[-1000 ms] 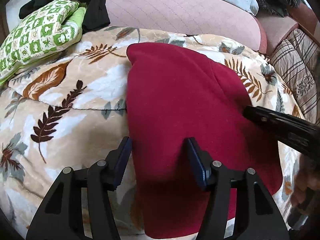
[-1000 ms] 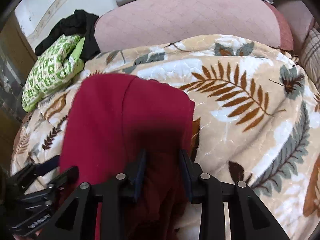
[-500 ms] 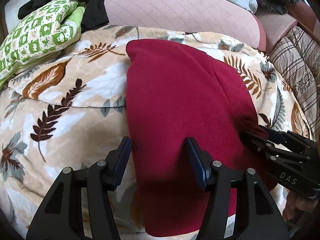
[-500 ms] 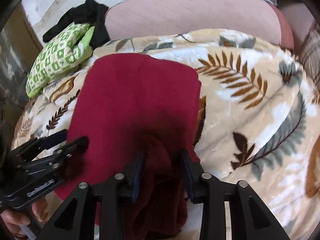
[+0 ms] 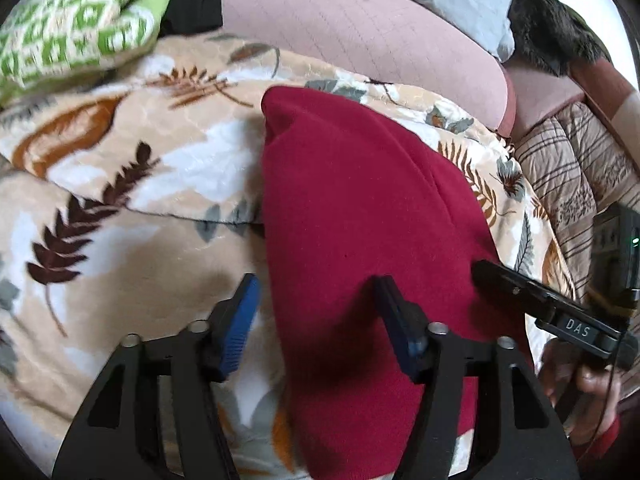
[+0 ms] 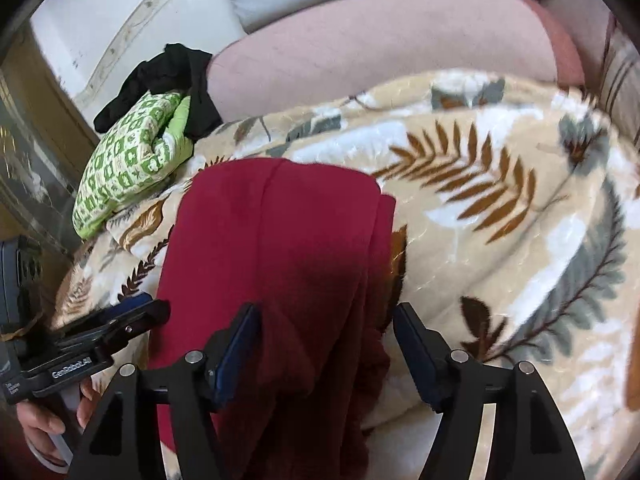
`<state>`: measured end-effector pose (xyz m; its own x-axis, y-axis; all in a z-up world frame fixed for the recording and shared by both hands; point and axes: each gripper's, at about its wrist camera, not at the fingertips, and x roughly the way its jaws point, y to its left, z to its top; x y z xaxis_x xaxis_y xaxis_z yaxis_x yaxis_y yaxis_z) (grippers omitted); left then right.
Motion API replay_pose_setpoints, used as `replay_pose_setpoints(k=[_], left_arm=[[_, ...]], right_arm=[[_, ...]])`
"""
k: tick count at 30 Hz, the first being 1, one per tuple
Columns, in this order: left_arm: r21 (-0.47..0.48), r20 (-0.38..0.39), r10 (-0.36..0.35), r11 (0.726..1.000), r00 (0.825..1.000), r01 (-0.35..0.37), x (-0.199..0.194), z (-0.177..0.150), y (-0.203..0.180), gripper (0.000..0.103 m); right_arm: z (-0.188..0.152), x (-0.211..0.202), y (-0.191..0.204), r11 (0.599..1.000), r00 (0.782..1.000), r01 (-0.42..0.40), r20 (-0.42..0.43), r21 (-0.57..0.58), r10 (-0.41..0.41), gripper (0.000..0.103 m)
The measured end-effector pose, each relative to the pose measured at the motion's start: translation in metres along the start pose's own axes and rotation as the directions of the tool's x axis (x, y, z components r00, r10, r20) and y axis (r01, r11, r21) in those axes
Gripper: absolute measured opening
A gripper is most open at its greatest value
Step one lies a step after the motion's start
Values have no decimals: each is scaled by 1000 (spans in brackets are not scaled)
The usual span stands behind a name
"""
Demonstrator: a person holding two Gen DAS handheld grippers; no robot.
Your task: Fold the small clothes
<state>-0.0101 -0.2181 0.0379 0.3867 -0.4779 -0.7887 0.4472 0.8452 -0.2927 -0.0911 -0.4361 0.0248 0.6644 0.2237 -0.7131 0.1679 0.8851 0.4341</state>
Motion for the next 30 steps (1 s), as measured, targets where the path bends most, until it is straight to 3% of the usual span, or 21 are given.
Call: replay_pose_setpoints(k=[6,12,17,19,24,27,30], left_arm=[[6,20,-3,1000,1000,3,15,1,-2,80],[2,20,-20,1000,1000,20,25,5,-4,82],[-16,14,-28,999,1000,28,28,6,-4,83],[-15,15,-33,999,999,33,27,5,-5,79],[37,37,-20,999,999,19,19,3,-12,58],[39,46,-16,999,999,14,9,2,-12,46],[34,43,-15,999,999,14,-7,1,-11,41]], right_arm=[[1,22,-10,990,993,-117,-16,77,118,74],[1,36,-10,985,989,-149,2,84,149,81],[2,37,-9,986,989,-147,6,77,147,81],[2,35,-8,987,990,-138,12,78,138,71],[0,22,2,992,993,-116,38,38,115,49],[1,12,12,995,993,-102,53,3,102,43],[2,-1,21,992,990,-124,69,-2,124,40]])
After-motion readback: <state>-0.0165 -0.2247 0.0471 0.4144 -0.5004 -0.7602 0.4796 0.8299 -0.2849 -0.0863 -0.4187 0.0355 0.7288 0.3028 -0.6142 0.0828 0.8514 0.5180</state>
